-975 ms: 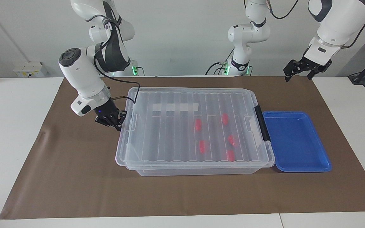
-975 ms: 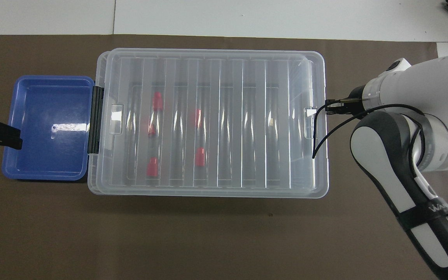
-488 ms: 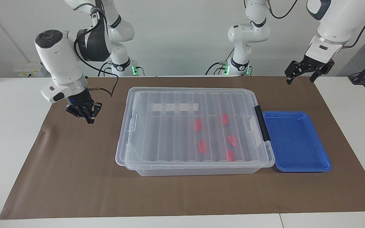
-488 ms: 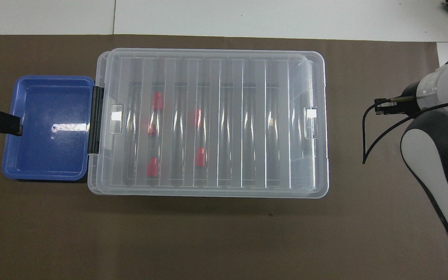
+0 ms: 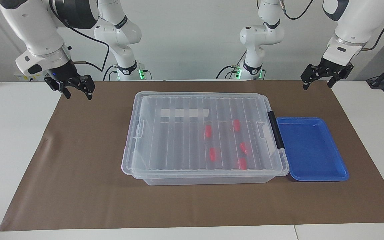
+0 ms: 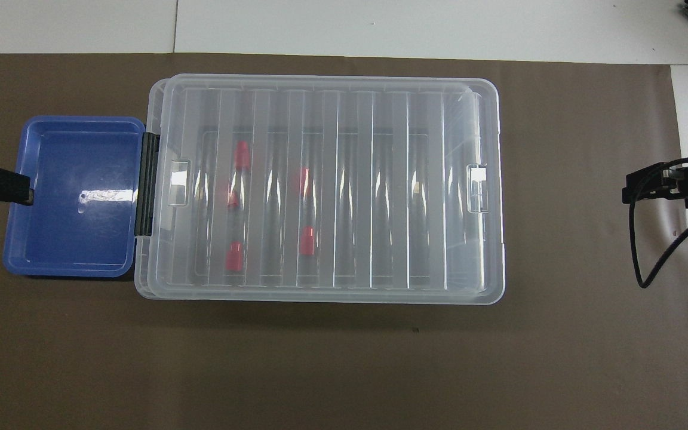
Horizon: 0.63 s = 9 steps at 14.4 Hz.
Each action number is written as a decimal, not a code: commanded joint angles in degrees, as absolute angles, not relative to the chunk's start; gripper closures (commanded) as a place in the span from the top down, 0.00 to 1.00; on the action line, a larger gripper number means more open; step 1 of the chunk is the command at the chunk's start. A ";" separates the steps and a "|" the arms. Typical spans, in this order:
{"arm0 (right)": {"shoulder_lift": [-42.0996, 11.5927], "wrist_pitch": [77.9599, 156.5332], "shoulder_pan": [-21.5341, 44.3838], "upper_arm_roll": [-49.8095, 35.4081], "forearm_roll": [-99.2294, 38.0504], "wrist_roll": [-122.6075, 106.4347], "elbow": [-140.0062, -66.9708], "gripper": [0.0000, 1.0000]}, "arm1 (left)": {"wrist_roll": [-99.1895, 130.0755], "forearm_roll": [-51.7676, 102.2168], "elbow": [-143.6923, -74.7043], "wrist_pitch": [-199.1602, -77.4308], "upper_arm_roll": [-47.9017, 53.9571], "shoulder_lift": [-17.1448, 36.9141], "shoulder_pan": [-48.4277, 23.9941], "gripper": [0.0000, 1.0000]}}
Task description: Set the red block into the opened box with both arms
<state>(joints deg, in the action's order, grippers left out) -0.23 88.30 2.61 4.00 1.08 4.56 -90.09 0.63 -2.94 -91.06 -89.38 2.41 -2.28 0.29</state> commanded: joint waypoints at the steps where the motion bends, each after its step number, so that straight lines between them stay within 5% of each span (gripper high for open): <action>1: -0.70 87.27 2.20 3.60 1.32 5.54 -89.30 1.00 | 0.62 -2.20 -91.58 -90.26 2.20 -2.72 0.18 1.00; 9: -0.70 84.73 2.28 3.52 1.05 5.18 -87.46 1.00 | 0.62 -2.20 -91.58 -90.26 2.20 -2.72 0.18 1.00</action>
